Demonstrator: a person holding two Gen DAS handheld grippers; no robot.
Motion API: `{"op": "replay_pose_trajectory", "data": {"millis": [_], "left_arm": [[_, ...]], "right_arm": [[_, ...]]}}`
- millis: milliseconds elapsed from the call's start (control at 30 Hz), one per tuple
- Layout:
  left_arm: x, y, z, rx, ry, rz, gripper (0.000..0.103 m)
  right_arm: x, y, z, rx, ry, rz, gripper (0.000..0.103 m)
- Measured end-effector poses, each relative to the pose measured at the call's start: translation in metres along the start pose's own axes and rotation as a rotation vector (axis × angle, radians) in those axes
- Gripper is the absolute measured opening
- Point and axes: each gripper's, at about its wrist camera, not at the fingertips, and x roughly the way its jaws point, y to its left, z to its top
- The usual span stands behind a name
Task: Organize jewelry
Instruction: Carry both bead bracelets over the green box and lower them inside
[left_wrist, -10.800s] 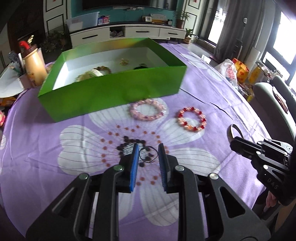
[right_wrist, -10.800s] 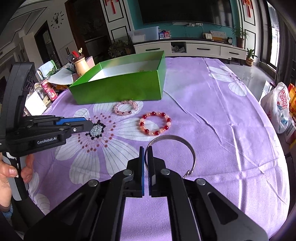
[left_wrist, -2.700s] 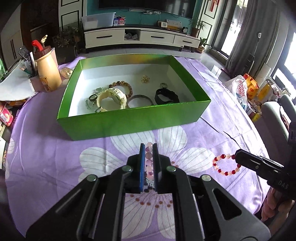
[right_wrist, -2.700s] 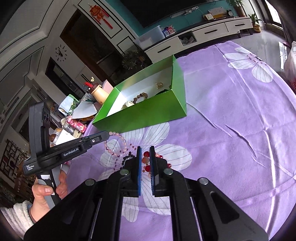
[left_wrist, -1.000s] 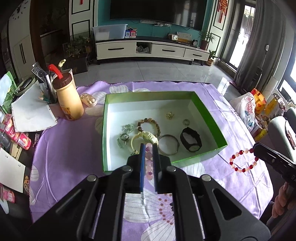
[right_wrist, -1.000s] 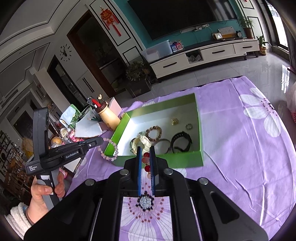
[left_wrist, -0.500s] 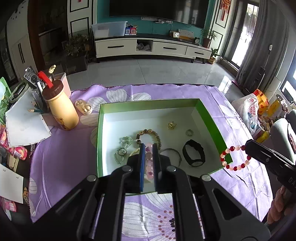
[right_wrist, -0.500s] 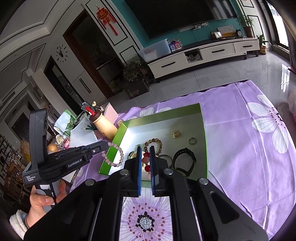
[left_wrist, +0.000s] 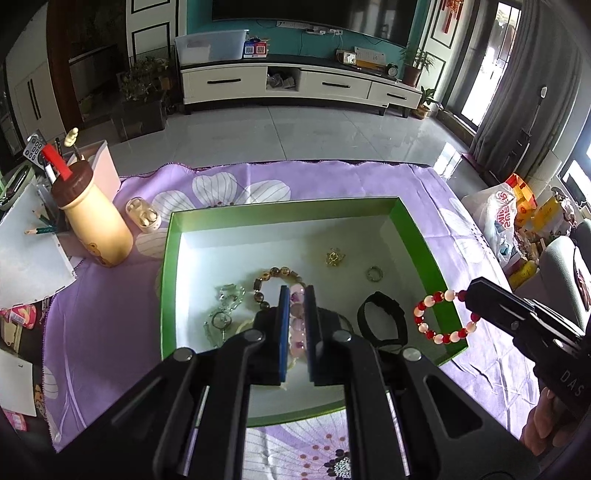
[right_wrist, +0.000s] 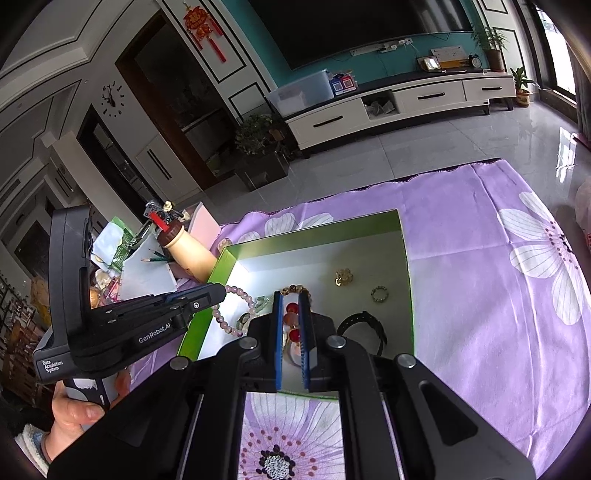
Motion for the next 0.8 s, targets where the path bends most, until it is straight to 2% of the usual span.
{"op": "replay_pose_trajectory", "data": {"millis": [533,800], "left_arm": [[0.037,-0.025,0.02,0.024,0.034,0.005,0.007],[0.05,-0.031,0.024,0.027,0.043,0.006,0.007]], "right_arm": [[0.025,-0.018,0.018,-0.013,0.016,-0.081,0.008],[0.034,-0.028,0.015,-0.008,0.035,-0.1,0.008]]}}
